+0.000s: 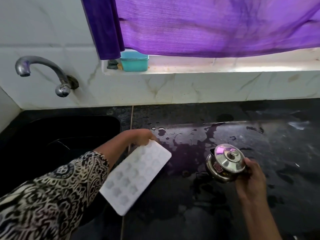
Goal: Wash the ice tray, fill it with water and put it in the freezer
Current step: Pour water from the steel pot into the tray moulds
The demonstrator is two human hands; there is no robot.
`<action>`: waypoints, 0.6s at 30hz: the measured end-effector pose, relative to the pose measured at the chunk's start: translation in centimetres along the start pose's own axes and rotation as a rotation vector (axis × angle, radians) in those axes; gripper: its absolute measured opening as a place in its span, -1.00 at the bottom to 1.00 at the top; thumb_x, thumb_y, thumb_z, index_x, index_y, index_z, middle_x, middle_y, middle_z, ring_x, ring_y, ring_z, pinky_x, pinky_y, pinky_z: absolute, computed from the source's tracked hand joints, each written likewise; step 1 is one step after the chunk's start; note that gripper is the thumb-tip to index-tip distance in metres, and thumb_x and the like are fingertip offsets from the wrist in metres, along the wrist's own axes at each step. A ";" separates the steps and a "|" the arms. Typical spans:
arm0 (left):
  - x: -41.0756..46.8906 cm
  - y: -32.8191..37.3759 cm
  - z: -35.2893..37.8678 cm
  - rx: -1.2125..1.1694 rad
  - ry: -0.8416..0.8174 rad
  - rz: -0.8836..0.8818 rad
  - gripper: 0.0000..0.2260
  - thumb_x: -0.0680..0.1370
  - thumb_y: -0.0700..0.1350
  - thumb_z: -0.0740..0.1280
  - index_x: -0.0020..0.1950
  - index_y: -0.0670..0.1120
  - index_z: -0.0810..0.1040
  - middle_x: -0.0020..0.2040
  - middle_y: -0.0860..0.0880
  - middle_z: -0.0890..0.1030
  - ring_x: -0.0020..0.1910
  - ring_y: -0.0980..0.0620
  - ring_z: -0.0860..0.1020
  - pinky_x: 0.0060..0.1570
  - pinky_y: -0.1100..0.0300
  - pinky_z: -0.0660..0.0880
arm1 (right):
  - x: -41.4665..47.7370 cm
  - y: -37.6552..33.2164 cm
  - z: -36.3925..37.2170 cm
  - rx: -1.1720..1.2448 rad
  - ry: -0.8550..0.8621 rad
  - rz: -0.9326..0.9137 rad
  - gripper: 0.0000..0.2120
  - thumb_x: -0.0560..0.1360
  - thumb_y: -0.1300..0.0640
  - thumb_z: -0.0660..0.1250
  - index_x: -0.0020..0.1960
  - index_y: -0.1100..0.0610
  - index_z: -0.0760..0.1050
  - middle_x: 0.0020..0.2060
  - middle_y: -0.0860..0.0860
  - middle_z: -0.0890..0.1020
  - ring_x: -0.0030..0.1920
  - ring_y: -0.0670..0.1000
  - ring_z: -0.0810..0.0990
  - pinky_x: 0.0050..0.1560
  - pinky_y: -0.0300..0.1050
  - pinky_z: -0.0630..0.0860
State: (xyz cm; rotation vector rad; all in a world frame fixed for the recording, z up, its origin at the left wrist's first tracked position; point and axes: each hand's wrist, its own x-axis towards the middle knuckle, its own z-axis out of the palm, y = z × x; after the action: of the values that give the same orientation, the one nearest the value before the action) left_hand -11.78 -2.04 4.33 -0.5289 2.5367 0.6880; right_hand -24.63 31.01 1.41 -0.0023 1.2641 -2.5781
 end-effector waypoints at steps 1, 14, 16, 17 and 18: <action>0.8 1.1 0.0 0.071 -0.029 0.049 -0.42 0.46 -0.47 0.12 0.40 -0.08 0.49 0.36 -0.11 0.52 0.31 -0.10 0.47 0.20 0.13 0.39 | 0.0 0.0 -0.2 0.000 -0.004 0.011 -0.65 0.45 0.30 0.23 -0.45 0.03 0.52 -0.44 -0.09 0.57 -0.30 -0.10 0.52 -0.15 -0.22 0.44; 3.2 6.7 1.9 0.229 0.169 0.298 -0.55 0.59 -0.14 0.32 0.48 -0.01 0.36 0.39 -0.04 0.49 0.27 -0.04 0.51 0.16 0.16 0.38 | -0.4 0.4 0.0 -0.016 0.065 0.081 -0.68 0.49 0.36 0.19 -0.38 0.10 0.46 -0.47 -0.08 0.55 -0.40 -0.13 0.52 -0.32 -0.31 0.50; 0.8 6.2 2.1 0.161 0.315 0.353 -0.56 0.61 -0.06 0.28 0.49 0.04 0.34 0.45 0.00 0.42 0.32 0.02 0.46 0.28 0.09 0.39 | -0.3 0.5 0.1 -0.016 0.053 0.082 -0.72 0.48 0.35 0.20 -0.35 0.11 0.44 -0.46 -0.08 0.55 -0.38 -0.12 0.52 -0.31 -0.30 0.50; -0.9 5.6 2.5 0.091 0.409 0.350 -0.56 0.61 -0.02 0.27 0.50 0.06 0.33 0.47 0.03 0.39 0.33 0.04 0.44 0.30 0.08 0.40 | -0.2 0.6 0.2 -0.019 0.044 0.087 -0.72 0.48 0.35 0.20 -0.35 0.10 0.45 -0.45 -0.07 0.55 -0.38 -0.12 0.52 -0.30 -0.30 0.50; -2.7 4.7 3.4 0.014 0.507 0.312 -0.54 0.60 0.07 0.26 0.50 0.08 0.32 0.48 0.06 0.38 0.34 0.07 0.44 0.30 0.05 0.42 | -0.2 0.8 0.3 -0.030 0.037 0.093 -0.71 0.48 0.35 0.21 -0.37 0.10 0.46 -0.45 -0.07 0.55 -0.38 -0.12 0.52 -0.30 -0.29 0.51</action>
State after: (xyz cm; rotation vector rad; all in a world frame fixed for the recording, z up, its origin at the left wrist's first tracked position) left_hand -10.63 4.22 4.87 -0.3344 3.1428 0.7116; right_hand -24.26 30.36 1.04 0.0962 1.2837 -2.4912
